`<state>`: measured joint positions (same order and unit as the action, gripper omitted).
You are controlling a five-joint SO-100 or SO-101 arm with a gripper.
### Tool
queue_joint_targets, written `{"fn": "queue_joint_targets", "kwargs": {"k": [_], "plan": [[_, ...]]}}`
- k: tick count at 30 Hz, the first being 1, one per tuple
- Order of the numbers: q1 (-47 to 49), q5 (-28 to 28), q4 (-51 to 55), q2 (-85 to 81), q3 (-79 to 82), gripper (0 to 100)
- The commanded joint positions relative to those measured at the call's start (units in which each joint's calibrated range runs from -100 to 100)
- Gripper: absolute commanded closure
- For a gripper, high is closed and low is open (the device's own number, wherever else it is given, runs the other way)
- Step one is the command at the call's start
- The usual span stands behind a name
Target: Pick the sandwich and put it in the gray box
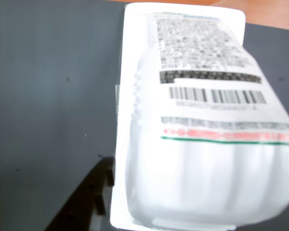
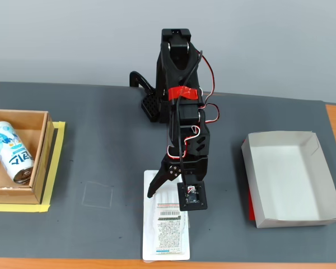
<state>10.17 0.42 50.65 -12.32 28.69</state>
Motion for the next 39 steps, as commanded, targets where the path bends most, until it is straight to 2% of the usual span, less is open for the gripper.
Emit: {"fn": "queue_joint_targets", "kwargs": {"k": [1,29,32,39], "plan": [[-0.5,-0.2,-0.7,0.3,-2.7,60],[-3.3,-0.1,-0.7,3.9,-2.2,61],[-3.6,-0.1,-0.7,3.9,-1.9,66],[-3.6,-0.1,-0.7,3.9,-1.8,92]]}}
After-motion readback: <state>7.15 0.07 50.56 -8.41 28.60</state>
